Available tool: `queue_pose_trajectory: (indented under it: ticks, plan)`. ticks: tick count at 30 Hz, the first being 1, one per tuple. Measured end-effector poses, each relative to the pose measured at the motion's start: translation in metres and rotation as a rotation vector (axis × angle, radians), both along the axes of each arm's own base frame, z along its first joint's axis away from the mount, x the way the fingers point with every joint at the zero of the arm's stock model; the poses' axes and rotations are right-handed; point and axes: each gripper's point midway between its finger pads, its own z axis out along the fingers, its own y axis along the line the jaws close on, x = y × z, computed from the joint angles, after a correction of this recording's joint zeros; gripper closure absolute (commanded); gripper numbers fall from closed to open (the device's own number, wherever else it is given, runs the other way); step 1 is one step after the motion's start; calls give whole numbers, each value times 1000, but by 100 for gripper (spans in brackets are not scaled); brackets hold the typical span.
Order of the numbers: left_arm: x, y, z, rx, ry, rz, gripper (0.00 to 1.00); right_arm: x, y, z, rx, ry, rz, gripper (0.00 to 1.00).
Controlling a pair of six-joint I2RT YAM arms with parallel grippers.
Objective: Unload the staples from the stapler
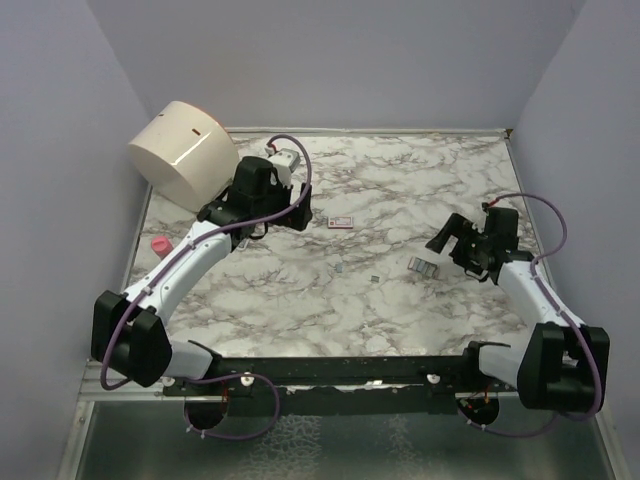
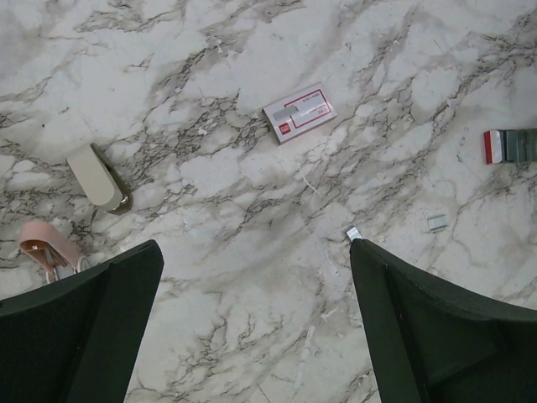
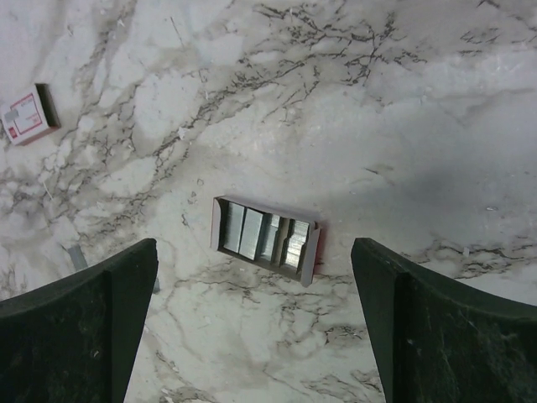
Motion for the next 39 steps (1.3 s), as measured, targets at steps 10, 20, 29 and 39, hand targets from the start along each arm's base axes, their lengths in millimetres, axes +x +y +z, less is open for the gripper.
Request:
queue_pose_trajectory:
  ticks: [10,20,29,39]
  plan:
    - [-6,-1,17,-42,-66,-15,3,-14,25,-31,111,110,151,5]
    - [-7,-1,16,-40,-63,-15,3,-19,25,-41,112,152,163,5]
    - [-5,-1,11,-34,-49,-15,3,-16,39,-38,172,117,244,5]
    - [-4,-2,7,-29,-40,-15,3,-8,55,-38,240,91,313,5]
